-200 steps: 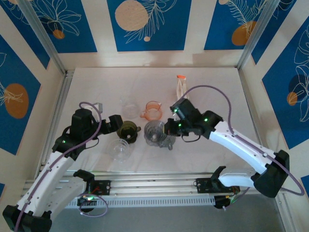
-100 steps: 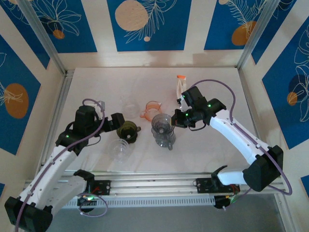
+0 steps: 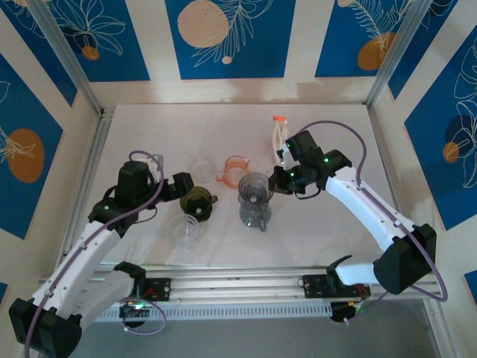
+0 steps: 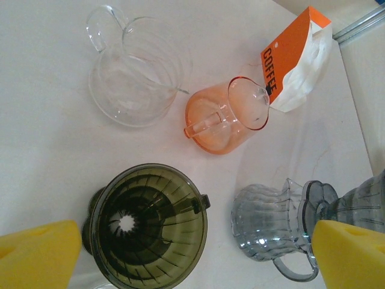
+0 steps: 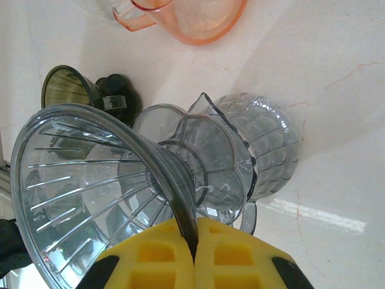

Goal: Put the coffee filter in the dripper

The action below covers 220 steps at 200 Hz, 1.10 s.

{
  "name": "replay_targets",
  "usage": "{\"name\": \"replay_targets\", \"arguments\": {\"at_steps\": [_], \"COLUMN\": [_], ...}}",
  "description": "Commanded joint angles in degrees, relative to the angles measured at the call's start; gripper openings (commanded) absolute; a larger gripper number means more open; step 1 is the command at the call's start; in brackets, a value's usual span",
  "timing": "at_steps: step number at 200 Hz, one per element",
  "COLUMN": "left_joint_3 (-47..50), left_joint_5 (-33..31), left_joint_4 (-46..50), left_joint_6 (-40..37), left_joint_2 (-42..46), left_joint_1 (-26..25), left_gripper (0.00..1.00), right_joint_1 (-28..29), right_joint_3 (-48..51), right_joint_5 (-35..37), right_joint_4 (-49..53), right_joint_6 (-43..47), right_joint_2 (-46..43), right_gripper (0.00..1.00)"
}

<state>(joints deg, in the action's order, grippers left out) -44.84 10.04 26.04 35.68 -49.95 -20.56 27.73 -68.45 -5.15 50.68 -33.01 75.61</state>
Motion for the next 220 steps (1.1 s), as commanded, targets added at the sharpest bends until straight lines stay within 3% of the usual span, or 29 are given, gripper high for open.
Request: {"name": "replay_targets", "arguments": {"at_steps": [1, 108, 116, 139, 166, 198, 220], "left_joint_3": [-0.95, -0.33, -0.34, -0.26, -0.25, -0.51, -0.69], "left_joint_5": [-0.02, 0.05, 0.15, 0.32, 0.47, 0.43, -0.19], "left_joint_4": [-1.17, -1.61, -1.76, -1.86, -1.86, -1.74, -1.52], "left_joint_6": [0.69, 0.88, 0.93, 1.06, 1.15, 1.35, 1.42], "left_joint_2": [-0.31, -0.49, -0.53, -0.66, -0.67, -0.33, 0.17], "left_joint_1": [-0.27, -0.27, -0.27, -0.27, -0.27, -0.27, -0.27], "left_gripper": [0.98, 0.98, 0.98, 0.98, 0.98, 0.99, 0.98], "right_joint_1": [-0.30, -0.39, -0.34, -0.21, 0.30, -1.27, -6.14], "right_joint_3": [0.38, 1.56, 1.84, 2.90, 3.67, 5.74, 10.54], "right_joint_5": [-0.55, 2.95, 2.63, 1.81, 2.01, 7.47, 6.96], "right_joint_4": [0.37, 0.03, -0.34, -1.55, -2.73, -3.65, -5.93], "right_joint_6": [1.37, 1.99, 1.99, 1.50, 1.09, -1.16, -3.24], "right_joint_2": [1.06, 2.26, 2.10, 1.15, -0.72, -7.16, -11.52], "right_gripper": [0.00, 0.00, 0.05, 0.33, 0.50, 0.56, 0.52]}}
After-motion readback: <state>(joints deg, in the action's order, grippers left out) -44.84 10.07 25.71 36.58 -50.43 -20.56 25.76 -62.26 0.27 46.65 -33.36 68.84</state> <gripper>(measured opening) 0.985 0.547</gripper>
